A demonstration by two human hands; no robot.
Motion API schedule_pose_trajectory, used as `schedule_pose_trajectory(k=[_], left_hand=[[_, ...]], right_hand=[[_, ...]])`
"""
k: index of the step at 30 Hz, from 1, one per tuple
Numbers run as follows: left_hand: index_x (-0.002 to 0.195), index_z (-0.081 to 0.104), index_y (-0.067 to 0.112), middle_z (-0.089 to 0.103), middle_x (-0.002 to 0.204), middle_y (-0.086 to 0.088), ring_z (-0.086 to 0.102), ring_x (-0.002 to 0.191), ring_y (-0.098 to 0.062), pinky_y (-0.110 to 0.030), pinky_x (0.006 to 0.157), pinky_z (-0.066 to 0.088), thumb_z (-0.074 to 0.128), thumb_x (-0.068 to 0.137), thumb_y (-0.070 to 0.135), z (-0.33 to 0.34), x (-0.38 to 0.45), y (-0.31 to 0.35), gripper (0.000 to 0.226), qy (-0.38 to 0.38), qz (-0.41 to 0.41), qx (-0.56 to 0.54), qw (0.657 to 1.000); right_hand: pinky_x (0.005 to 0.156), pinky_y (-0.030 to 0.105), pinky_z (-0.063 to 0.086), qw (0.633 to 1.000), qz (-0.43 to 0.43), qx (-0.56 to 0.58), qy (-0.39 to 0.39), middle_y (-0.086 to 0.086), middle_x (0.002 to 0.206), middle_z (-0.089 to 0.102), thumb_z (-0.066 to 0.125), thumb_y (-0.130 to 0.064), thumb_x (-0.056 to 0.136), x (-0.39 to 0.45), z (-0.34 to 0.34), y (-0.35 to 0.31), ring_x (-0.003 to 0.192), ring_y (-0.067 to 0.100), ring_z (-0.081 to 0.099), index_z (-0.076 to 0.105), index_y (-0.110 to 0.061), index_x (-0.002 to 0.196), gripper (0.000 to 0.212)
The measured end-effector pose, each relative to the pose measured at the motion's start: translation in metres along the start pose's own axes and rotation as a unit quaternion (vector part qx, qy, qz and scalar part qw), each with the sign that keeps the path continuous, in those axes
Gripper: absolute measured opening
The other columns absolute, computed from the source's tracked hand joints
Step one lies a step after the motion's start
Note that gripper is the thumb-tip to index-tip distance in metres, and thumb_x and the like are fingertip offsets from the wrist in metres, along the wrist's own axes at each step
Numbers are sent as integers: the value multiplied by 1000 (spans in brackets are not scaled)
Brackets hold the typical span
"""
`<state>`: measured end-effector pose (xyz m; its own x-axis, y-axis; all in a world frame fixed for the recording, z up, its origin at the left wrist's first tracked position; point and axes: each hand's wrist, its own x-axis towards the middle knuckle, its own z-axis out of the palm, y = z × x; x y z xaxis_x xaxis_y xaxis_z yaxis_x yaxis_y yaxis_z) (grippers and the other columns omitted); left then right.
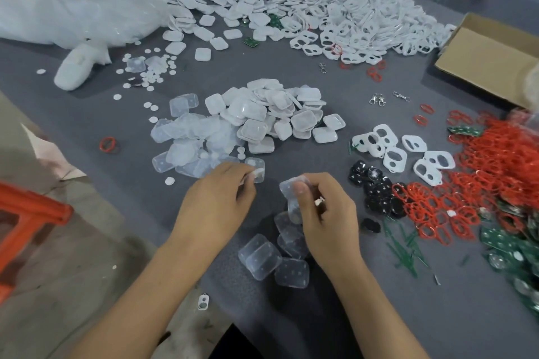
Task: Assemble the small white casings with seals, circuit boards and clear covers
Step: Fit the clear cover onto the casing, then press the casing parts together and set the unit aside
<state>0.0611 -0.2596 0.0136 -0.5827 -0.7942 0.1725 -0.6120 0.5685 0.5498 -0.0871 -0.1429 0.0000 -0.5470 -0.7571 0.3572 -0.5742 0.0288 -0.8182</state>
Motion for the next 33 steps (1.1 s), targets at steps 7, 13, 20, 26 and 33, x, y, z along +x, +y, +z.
schedule_pose_trajectory(k=[7, 13, 20, 26, 33], left_hand=[[111, 73, 22, 69, 91, 14, 65, 84, -5, -18, 77, 48, 54, 107, 27, 10, 24, 21, 20, -31, 66, -167, 983], [110, 74, 32, 76, 97, 16, 73, 89, -6, -18, 75, 55, 50, 109, 39, 42, 51, 80, 25, -151, 124, -311, 930], [106, 77, 29, 76, 84, 2, 74, 76, -15, -31, 76, 61, 60, 101, 40, 90, 88, 138, 21, -244, 134, -406, 870], [107, 76, 20, 75, 81, 7, 70, 71, -8, -23, 74, 58, 63, 103, 21, 111, 135, 138, 13, -240, 100, -393, 882], [103, 68, 10, 74, 76, -5, 60, 57, -16, -25, 57, 52, 59, 105, 24, 131, 145, 123, 16, -219, 8, -468, 856]], right_hand=[[78, 15, 48, 998, -21, 17, 54, -7, 124, 54, 60, -31, 103, 1, -7, 5, 116, 12, 60, 73, -24, 99, 16], [83, 28, 53, 982, 46, 75, 168, -1, 109, 66, 71, -18, 96, 8, -49, 13, 107, 21, 65, 76, -21, 97, 5], [71, 18, 49, 949, 74, 57, 300, -16, 101, 66, 69, -10, 97, 24, -94, 32, 78, 12, 63, 63, -26, 110, 21], [69, 25, 44, 950, 118, -144, 252, -16, 91, 67, 61, -30, 100, 47, -132, 61, 79, 8, 59, 68, -32, 99, 8], [97, 37, 39, 930, 166, -328, -9, -10, 96, 63, 68, -38, 94, 83, -138, 83, 105, 24, 52, 76, -35, 104, 13]])
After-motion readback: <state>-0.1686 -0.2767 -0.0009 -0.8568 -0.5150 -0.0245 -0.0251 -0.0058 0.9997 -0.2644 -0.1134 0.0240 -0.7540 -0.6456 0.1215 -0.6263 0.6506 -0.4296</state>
